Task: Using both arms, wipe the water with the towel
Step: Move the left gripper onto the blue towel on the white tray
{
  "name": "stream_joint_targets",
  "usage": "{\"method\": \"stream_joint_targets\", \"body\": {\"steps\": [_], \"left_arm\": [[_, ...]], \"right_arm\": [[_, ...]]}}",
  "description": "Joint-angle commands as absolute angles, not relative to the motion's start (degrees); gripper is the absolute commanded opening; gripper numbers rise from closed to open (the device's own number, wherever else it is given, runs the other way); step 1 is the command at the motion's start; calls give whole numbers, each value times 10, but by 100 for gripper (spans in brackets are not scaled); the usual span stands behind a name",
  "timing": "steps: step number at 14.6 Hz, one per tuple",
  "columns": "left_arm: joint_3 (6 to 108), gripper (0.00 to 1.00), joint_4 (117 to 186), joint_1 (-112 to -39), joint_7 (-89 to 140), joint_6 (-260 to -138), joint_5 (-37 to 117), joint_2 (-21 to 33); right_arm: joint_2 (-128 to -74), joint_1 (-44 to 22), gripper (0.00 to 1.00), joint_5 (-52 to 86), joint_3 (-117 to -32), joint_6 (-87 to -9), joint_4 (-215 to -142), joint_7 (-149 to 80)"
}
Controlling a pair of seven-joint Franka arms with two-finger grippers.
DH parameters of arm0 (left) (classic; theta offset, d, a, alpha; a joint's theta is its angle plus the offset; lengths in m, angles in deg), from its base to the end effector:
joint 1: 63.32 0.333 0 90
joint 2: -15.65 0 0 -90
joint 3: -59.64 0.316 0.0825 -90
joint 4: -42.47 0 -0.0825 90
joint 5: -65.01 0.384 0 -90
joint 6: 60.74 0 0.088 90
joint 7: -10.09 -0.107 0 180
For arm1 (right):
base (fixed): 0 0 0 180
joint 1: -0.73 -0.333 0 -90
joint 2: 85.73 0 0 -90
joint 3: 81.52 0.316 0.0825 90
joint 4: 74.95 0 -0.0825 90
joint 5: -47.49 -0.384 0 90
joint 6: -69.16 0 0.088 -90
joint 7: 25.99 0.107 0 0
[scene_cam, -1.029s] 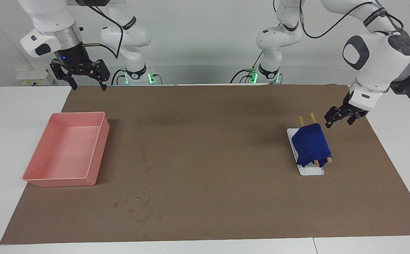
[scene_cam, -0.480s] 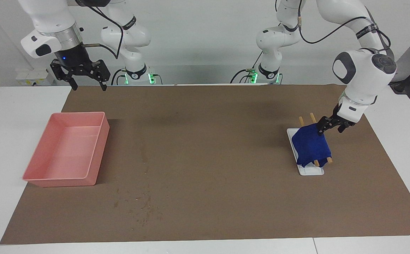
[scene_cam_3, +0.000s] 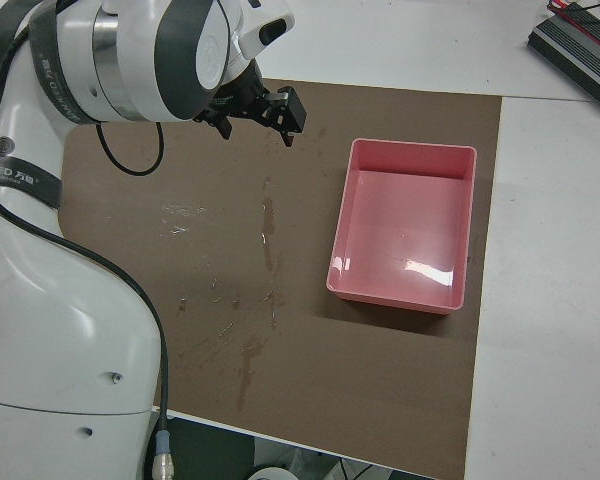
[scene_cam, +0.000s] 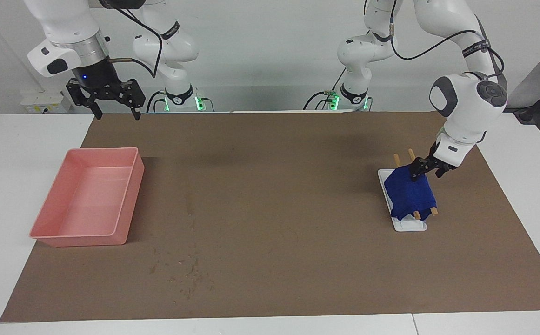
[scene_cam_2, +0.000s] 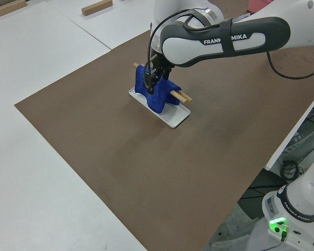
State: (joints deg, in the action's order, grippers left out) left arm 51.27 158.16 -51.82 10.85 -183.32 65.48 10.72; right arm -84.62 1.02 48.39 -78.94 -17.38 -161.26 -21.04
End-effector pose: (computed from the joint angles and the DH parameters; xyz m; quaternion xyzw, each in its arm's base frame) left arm 0.5724 0.0330 0.4127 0.9993 0.0322 0.0176 0.0024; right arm 0.5422 0.0202 0.6600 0.9996 -0.0238 0.0122 0.0075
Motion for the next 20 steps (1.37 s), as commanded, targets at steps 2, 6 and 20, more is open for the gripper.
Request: {"method": "stream_joint_targets", "body": {"steps": [2,6,20], "left_arm": [[516,79,1595,-523,109,-1834,653,120],[516,71,1595,-531,111,-1824,653,120],[516,32,1537,-537,108,-1744,655,114]], "right_arm": [[-834,11,100,492,-786,-176,-1626,-203],[-834,11,100,492,-787,-176,-1627,-203],[-834,11,100,492,-787,-176,-1627,-203]]}}
